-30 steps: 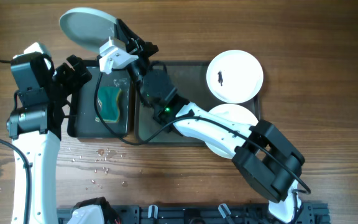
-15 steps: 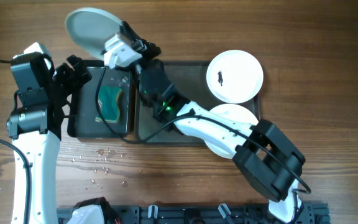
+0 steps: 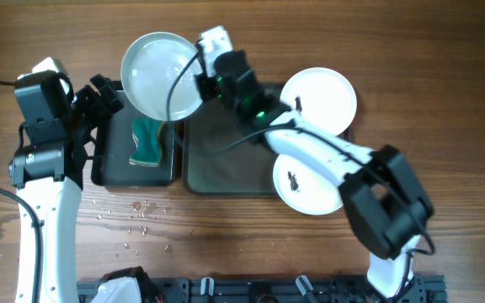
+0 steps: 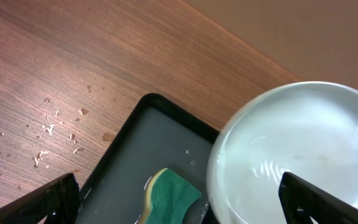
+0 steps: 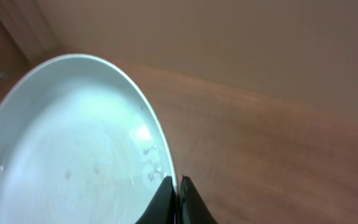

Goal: Clean dirty plates on tray and stack at the side
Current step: 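Carry the clean plate right and set it on the table, then move the right gripper to the rim of the upper dirty plate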

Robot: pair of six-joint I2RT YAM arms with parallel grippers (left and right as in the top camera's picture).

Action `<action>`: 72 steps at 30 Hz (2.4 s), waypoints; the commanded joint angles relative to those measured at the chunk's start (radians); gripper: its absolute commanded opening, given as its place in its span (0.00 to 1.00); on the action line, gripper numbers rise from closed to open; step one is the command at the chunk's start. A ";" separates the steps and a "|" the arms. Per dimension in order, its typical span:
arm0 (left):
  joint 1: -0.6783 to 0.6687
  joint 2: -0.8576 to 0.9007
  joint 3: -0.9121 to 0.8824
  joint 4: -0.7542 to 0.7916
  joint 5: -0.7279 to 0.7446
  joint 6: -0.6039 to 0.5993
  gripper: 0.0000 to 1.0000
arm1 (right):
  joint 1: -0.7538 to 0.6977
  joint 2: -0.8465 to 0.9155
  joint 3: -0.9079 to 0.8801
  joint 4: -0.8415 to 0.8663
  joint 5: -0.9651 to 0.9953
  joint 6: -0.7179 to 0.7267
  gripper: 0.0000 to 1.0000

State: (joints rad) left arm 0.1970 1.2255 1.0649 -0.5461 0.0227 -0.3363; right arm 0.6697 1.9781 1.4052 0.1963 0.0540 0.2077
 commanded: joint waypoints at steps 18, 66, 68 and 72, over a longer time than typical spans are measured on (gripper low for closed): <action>0.004 -0.002 0.007 0.000 -0.010 -0.012 1.00 | -0.926 -0.270 0.009 -0.779 -0.286 0.186 0.04; 0.004 -0.002 0.007 0.000 -0.010 -0.012 1.00 | -1.078 -0.106 -0.094 -0.975 -0.293 -0.105 0.52; 0.004 -0.002 0.007 -0.001 -0.010 -0.012 1.00 | -1.058 -0.106 -0.094 -1.020 -0.320 -0.135 0.47; 0.004 -0.002 0.007 0.000 -0.010 -0.012 1.00 | -0.980 -0.106 -0.094 -1.134 -0.340 -0.202 0.42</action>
State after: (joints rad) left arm 0.1970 1.2255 1.0649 -0.5461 0.0227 -0.3363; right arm -0.3782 1.8584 1.2911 -0.8883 -0.2195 0.0822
